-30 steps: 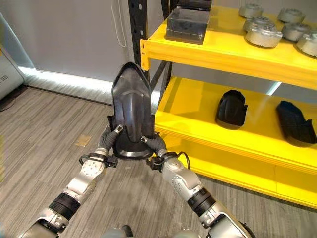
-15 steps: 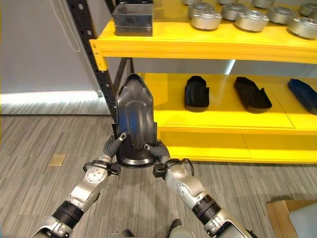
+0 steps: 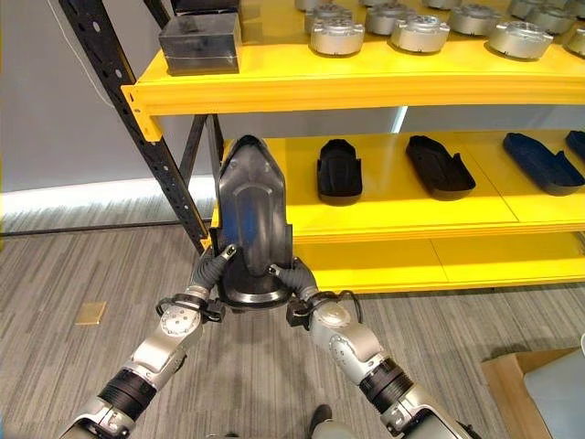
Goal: Move parts from the plastic box to the shelf.
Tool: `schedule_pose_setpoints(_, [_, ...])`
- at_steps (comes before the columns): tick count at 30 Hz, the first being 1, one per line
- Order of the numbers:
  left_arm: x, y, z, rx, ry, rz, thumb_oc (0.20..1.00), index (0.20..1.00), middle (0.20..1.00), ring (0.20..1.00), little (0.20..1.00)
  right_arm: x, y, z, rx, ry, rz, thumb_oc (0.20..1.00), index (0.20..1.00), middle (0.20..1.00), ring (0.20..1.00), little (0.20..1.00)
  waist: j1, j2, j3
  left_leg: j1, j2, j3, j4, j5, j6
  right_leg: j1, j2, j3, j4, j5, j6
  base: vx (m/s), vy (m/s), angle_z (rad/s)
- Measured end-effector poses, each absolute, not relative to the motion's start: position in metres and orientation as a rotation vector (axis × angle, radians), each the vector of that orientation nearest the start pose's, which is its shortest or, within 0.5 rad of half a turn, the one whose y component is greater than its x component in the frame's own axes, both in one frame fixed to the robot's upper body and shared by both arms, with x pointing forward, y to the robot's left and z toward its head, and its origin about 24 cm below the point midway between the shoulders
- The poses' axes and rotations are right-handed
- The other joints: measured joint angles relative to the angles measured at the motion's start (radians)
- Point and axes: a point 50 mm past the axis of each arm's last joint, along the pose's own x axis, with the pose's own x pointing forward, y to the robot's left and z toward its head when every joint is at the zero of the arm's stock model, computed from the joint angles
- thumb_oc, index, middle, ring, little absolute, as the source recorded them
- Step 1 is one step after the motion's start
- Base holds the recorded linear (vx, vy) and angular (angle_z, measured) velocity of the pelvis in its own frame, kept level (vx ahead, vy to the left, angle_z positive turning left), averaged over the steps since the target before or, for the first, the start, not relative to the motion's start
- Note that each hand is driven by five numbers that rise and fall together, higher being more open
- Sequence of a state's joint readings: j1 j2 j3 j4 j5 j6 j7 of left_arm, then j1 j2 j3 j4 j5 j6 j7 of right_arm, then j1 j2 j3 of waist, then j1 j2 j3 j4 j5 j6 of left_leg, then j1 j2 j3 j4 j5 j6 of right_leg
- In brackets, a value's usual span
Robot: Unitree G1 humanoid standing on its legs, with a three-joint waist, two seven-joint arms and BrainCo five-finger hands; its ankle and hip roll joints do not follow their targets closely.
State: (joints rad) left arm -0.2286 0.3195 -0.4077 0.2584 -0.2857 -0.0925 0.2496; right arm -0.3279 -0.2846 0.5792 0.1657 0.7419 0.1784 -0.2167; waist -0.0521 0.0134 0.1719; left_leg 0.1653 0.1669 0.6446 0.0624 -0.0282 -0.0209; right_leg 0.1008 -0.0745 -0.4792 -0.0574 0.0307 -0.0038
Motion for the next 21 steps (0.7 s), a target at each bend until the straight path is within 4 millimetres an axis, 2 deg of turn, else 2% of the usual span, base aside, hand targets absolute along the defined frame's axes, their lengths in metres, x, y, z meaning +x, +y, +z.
schedule_pose_setpoints(1, [0.285, 0.133, 0.033, 0.121, 0.040, -0.107, 0.200, 0.200, 0.200, 0.200, 0.200, 0.280, -0.067, 0.035, 0.212, 0.335, 0.385, 0.200, 0.200, 0.200, 0.200, 0.200, 0.016, -0.010, -0.003, -0.042, 0.022, -0.006, 0.099, -0.004, -0.006, -0.013, -0.013, 0.009, 0.012, -0.010, -0.012, 0.08, -0.068, -0.17])
schedule_pose_setpoints(4, [0.286, 0.136, 0.034, 0.119, 0.036, -0.088, 0.200, 0.200, 0.200, 0.200, 0.200, 0.284, -0.064, 0.037, 0.207, 0.334, 0.398, 0.200, 0.200, 0.200, 0.200, 0.200, 0.048, -0.011, -0.002, -0.101, 0.052, -0.085, 0.244, -0.005, -0.007, -0.008, -0.015, 0.037, 0.017, -0.017, -0.028, 0.13, 0.008, -0.21])
schedule_pose_setpoints(5, [0.286, 0.139, 0.034, 0.116, 0.038, -0.067, 0.200, 0.200, 0.200, 0.200, 0.200, 0.288, -0.059, 0.038, 0.204, 0.337, 0.406, 0.200, 0.200, 0.200, 0.200, 0.200, 0.061, -0.022, 0.002, -0.167, 0.057, -0.179, 0.328, -0.038, -0.049, -0.006, -0.016, 0.056, 0.014, -0.022, -0.040, 0.14, 0.104, -0.33])
schedule_pose_setpoints(7, [0.287, 0.142, 0.035, 0.121, 0.037, -0.055, 0.200, 0.200, 0.200, 0.200, 0.200, 0.289, -0.056, 0.039, 0.202, 0.340, 0.413, 0.200, 0.200, 0.200, 0.200, 0.200, 0.075, -0.021, 0.003, -0.187, 0.044, -0.214, 0.245, -0.042, -0.053, -0.004, -0.013, 0.072, 0.008, -0.021, -0.037, 0.16, 0.184, -0.33])
schedule_pose_setpoints(9, [0.286, 0.142, 0.034, 0.121, 0.040, -0.054, 0.200, 0.200, 0.200, 0.200, 0.200, 0.289, -0.055, 0.038, 0.198, 0.344, 0.416, 0.200, 0.200, 0.200, 0.200, 0.200, 0.077, -0.017, 0.002, -0.179, 0.034, -0.214, 0.113, -0.016, -0.040, -0.004, -0.004, 0.079, 0.012, -0.029, -0.032, 0.12, 0.142, -0.23])
schedule_pose_setpoints(10, [0.286, 0.142, 0.033, 0.120, 0.043, -0.053, 0.200, 0.200, 0.200, 0.200, 0.200, 0.289, -0.055, 0.037, 0.193, 0.347, 0.418, 0.200, 0.200, 0.200, 0.200, 0.200, 0.075, -0.014, 0.001, -0.167, 0.033, -0.213, 0.005, 0.036, -0.039, -0.002, 0.004, 0.085, 0.024, -0.036, -0.029, 0.26, 0.300, -0.26])
schedule_pose_setpoints(11, [0.286, 0.142, 0.033, 0.119, 0.044, -0.052, 0.200, 0.200, 0.200, 0.200, 0.200, 0.289, -0.056, 0.037, 0.192, 0.348, 0.418, 0.200, 0.200, 0.200, 0.200, 0.200, 0.070, -0.010, 0.002, -0.163, 0.036, -0.214, -0.038, 0.064, -0.037, 0.001, 0.010, 0.086, 0.029, -0.041, -0.022, 0.37, 0.424, -0.29])
schedule_pose_setpoints(12, [0.285, 0.140, 0.030, 0.116, 0.047, -0.055, 0.200, 0.200, 0.200, 0.200, 0.200, 0.288, -0.058, 0.035, 0.192, 0.354, 0.412, 0.200, 0.200, 0.200, 0.200, 0.200, 0.063, 0.003, 0.002, -0.166, 0.066, -0.220, -0.040, 0.120, -0.043, 0.004, 0.017, 0.102, 0.056, -0.063, -0.014, 0.43, 0.499, -0.21])
schedule_pose_setpoints(13, [0.284, 0.141, 0.021, 0.129, 0.078, -0.058, 0.200, 0.200, 0.200, 0.200, 0.200, 0.283, -0.055, 0.026, 0.187, 0.389, 0.410, 0.200, 0.200, 0.200, 0.200, 0.200, 0.060, -0.022, 0.007, -0.158, 0.052, -0.193, -0.018, 0.099, -0.035, 0.011, -0.015, 0.102, 0.079, -0.074, -0.009, 0.30, 0.339, -0.17])
schedule_pose_setpoints(15, [0.283, 0.140, 0.016, 0.139, 0.099, -0.068, 0.200, 0.200, 0.200, 0.200, 0.200, 0.284, -0.059, 0.024, 0.177, 0.403, 0.395, 0.200, 0.200, 0.200, 0.200, 0.200, 0.058, -0.036, 0.009, -0.157, 0.057, -0.183, -0.018, 0.099, -0.034, 0.012, -0.043, 0.104, 0.101, -0.089, 0.014, 0.22, 0.235, -0.02])
schedule_pose_setpoints(16, [0.283, 0.140, 0.015, 0.141, 0.104, -0.074, 0.200, 0.200, 0.200, 0.200, 0.200, 0.283, -0.059, 0.023, 0.172, 0.407, 0.395, 0.200, 0.200, 0.200, 0.200, 0.200, 0.057, -0.044, 0.013, -0.142, 0.033, -0.180, -0.012, 0.086, -0.025, 0.004, -0.077, 0.100, 0.140, -0.105, 0.038, 0.30, 0.311, 0.07])
schedule_pose_setpoints(18, [0.284, 0.143, 0.017, 0.145, 0.090, -0.075, 0.200, 0.200, 0.200, 0.200, 0.200, 0.284, -0.056, 0.025, 0.181, 0.401, 0.397, 0.200, 0.200, 0.200, 0.200, 0.200, 0.063, -0.053, 0.008, -0.127, -0.023, -0.167, -0.011, 0.056, 0.005, 0.013, -0.130, 0.077, 0.158, -0.104, 0.048, 0.28, 0.278, 0.04])
schedule_pose_setpoints(21, [0.288, 0.148, 0.024, 0.164, 0.060, -0.088, 0.200, 0.200, 0.200, 0.200, 0.200, 0.285, -0.052, 0.028, 0.200, 0.383, 0.383, 0.200, 0.200, 0.200, 0.200, 0.200, 0.086, -0.051, 0.009, -0.098, -0.073, -0.174, -0.012, 0.026, 0.037, 0.029, -0.177, 0.055, 0.181, -0.098, 0.060, 0.25, 0.239, 0.10])
